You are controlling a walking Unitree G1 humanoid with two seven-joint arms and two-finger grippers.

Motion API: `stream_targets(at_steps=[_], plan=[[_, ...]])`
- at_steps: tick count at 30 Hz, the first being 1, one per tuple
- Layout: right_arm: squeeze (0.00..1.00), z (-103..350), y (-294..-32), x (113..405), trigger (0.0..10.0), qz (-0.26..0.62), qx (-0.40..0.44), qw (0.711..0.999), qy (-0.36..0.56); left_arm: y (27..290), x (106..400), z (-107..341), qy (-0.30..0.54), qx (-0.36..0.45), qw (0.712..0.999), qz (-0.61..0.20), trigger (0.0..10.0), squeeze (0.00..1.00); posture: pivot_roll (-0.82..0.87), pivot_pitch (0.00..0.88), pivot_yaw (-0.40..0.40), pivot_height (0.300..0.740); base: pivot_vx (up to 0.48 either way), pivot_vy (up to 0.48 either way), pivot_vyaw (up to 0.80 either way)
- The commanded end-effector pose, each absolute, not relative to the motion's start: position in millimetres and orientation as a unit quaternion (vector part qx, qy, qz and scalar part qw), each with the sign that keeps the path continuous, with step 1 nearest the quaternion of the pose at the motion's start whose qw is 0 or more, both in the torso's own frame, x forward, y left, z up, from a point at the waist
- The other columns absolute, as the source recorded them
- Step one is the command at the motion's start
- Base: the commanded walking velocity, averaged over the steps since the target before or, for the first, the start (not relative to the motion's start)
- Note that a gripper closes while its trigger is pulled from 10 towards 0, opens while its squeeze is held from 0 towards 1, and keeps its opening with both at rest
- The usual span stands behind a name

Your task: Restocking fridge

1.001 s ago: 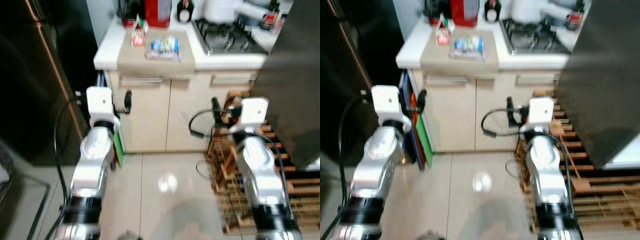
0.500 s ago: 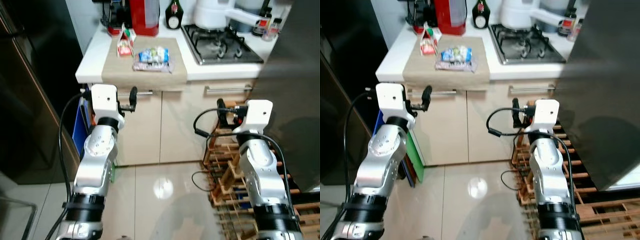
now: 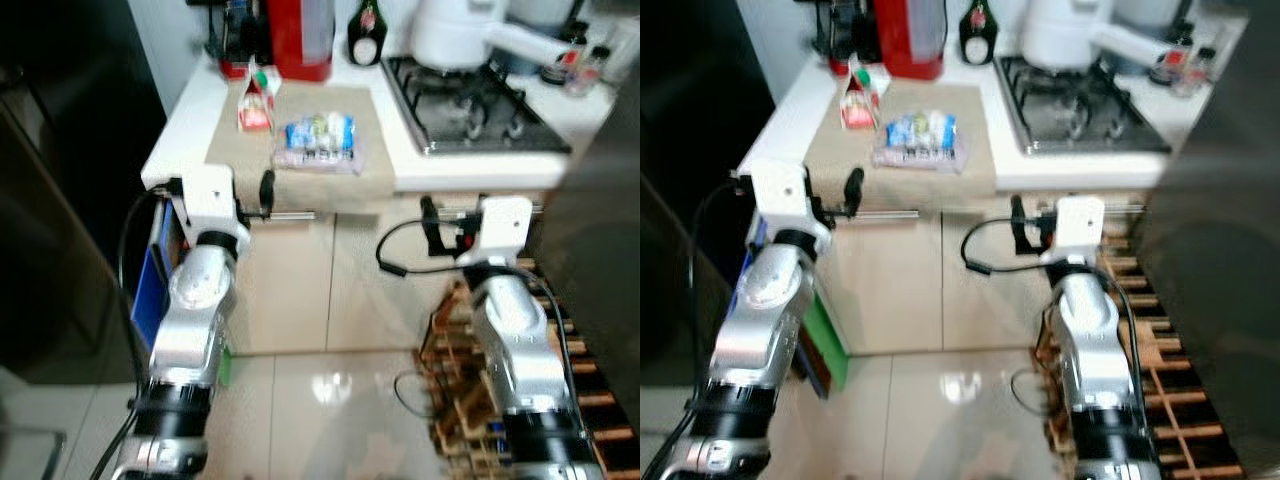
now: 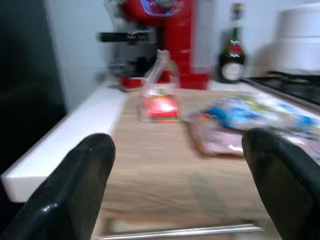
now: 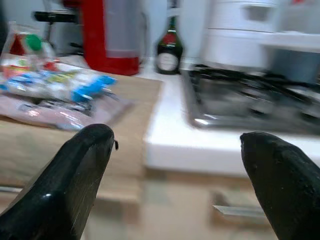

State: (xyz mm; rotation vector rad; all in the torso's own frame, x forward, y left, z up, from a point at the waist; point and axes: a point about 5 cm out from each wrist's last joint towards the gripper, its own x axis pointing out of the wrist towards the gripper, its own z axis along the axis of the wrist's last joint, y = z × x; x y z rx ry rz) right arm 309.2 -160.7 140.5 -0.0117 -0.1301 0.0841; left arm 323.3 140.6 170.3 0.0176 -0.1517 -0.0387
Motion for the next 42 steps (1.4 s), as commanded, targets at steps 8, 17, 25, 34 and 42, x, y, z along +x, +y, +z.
stream_targets(at_steps=[8,17,25,34,42], plan=[[0.00,159,-155,310,10.0,0.031,-0.002,0.994,-0.103,146,333,199,-0.125,0.021,0.991,-0.030,10.0,0.00,-0.07,0.010,0.021,0.740,0.480,0.000,0.00],[0.00,168,-167,307,10.0,-0.012,-0.015,0.992,-0.127,130,335,223,-0.179,0.025,0.979,-0.096,10.0,0.00,-0.08,0.014,0.034,0.740,0.480,0.000,0.00],[0.00,174,-171,303,10.0,-0.030,-0.024,0.989,-0.142,101,336,270,-0.257,0.034,0.947,-0.189,10.0,0.00,-0.08,0.031,0.026,0.740,0.480,0.000,-0.10],[0.00,171,-165,295,10.0,-0.036,-0.017,0.990,-0.137,115,364,289,-0.215,0.045,0.967,-0.126,10.0,0.00,-0.11,0.033,0.065,0.740,0.000,0.000,0.00],[0.00,168,-169,290,10.0,-0.040,-0.019,0.991,-0.127,114,382,265,-0.115,0.055,0.986,-0.103,10.0,0.00,-0.12,0.033,0.070,0.740,0.000,0.000,0.00]])
